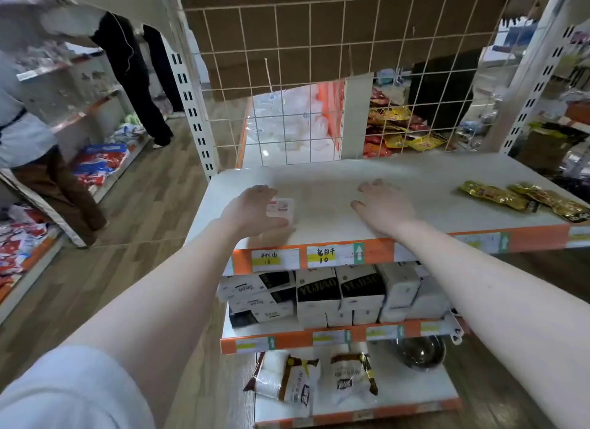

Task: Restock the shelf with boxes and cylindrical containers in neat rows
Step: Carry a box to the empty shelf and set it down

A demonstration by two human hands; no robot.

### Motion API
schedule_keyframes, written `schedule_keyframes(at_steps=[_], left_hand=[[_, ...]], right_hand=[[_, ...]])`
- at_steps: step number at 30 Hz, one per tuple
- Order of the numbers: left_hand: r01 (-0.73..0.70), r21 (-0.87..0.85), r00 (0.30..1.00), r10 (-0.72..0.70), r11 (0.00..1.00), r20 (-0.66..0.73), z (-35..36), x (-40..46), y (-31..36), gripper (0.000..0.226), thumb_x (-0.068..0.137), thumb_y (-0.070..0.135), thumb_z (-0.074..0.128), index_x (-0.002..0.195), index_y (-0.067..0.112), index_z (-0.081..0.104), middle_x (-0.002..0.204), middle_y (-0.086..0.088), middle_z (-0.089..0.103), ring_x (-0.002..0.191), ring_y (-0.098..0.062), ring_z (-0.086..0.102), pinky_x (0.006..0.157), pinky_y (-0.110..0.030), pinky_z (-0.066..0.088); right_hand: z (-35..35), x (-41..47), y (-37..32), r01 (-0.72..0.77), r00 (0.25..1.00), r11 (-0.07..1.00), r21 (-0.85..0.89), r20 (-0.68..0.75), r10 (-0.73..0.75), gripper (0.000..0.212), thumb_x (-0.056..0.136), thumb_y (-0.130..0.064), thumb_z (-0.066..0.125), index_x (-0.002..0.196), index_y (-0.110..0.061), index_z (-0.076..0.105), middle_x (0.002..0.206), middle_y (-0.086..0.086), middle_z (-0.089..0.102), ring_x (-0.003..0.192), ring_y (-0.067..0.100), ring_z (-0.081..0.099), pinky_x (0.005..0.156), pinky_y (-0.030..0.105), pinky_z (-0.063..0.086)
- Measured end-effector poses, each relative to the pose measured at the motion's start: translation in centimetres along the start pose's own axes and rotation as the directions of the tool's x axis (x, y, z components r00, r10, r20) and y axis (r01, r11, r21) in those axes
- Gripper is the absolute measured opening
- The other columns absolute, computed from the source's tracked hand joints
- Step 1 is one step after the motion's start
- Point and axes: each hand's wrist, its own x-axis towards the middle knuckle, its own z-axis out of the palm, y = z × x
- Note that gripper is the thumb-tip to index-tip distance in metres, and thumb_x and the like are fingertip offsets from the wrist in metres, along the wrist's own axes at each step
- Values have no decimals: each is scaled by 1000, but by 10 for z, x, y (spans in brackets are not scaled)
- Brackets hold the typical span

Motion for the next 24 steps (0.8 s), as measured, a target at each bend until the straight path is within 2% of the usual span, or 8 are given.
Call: schedule_keyframes(at_steps=[3, 8, 11, 14, 16, 19, 21, 24], left_hand=[[-2, 47, 1000, 1, 999, 30, 5, 6, -4, 82, 86, 48, 61, 150, 18, 20, 158, -2, 16, 145, -14, 11, 114, -32, 16], [-31, 104, 998, 24, 994, 66, 9, 14, -5, 82, 88, 51, 56, 150, 17, 16, 158, -2, 16, 145, -15, 11, 114, -31, 16], [-34, 84, 997, 29, 996, 67, 11, 17, -4, 80, 88, 49, 57, 150, 15, 20, 154, -4, 26, 141, -20, 23, 110, -32, 23], [-20, 79, 999, 16, 997, 49, 13, 20, -2, 74, 86, 49, 60, 144, 12, 33, 142, -9, 42, 130, -26, 39, 101, -36, 34], [-10, 67, 1000, 10, 998, 14, 14, 22, 0, 62, 82, 50, 63, 128, 11, 48, 124, -9, 54, 114, -27, 49, 86, -34, 42], [20, 64, 999, -17, 998, -48, 13, 18, 3, 51, 77, 52, 66, 106, 11, 56, 98, -4, 54, 95, -24, 52, 69, -29, 36], [27, 73, 997, -22, 997, -68, 12, 13, 7, 49, 75, 52, 67, 102, 12, 56, 93, -1, 52, 89, -22, 51, 67, -28, 35], [36, 83, 997, -30, 996, -75, 6, 6, 11, 53, 76, 47, 69, 112, 11, 55, 102, -4, 55, 96, -24, 52, 71, -31, 41]], right_hand=[[4, 1, 4, -18, 1000, 1000, 11, -1, 18, 41, 95, -33, 40, 126, -7, 48, 122, 18, 51, 109, 34, 51, 86, 35, 39], [9, 1, 3, -10, 1000, 1000, -4, -2, 10, 41, 95, -33, 41, 126, -7, 48, 123, 18, 50, 109, 34, 51, 86, 35, 39], [12, 3, 1, -14, 1000, 1000, 13, 20, 14, 41, 95, -32, 41, 126, -7, 48, 123, 18, 50, 111, 34, 50, 88, 37, 39], [15, 3, -2, -6, 1000, 1000, 24, 25, 5, 41, 94, -30, 41, 127, -6, 47, 123, 18, 50, 111, 34, 50, 88, 36, 39], [16, 2, -4, 10, 1000, 1000, 22, 24, -10, 41, 94, -29, 40, 127, -6, 47, 123, 18, 51, 110, 34, 50, 87, 36, 40], [16, 2, -6, 30, 999, 1000, 8, 20, -30, 40, 95, -28, 40, 127, -6, 47, 123, 18, 51, 110, 34, 50, 87, 36, 40], [14, 1, -5, 41, 999, 999, 7, 15, -41, 41, 95, -29, 40, 129, -7, 46, 124, 17, 51, 111, 34, 50, 89, 37, 41], [10, 1, -7, 60, 998, 998, 7, 10, -60, 41, 96, -28, 39, 130, -7, 46, 126, 17, 50, 113, 33, 49, 89, 36, 40]])
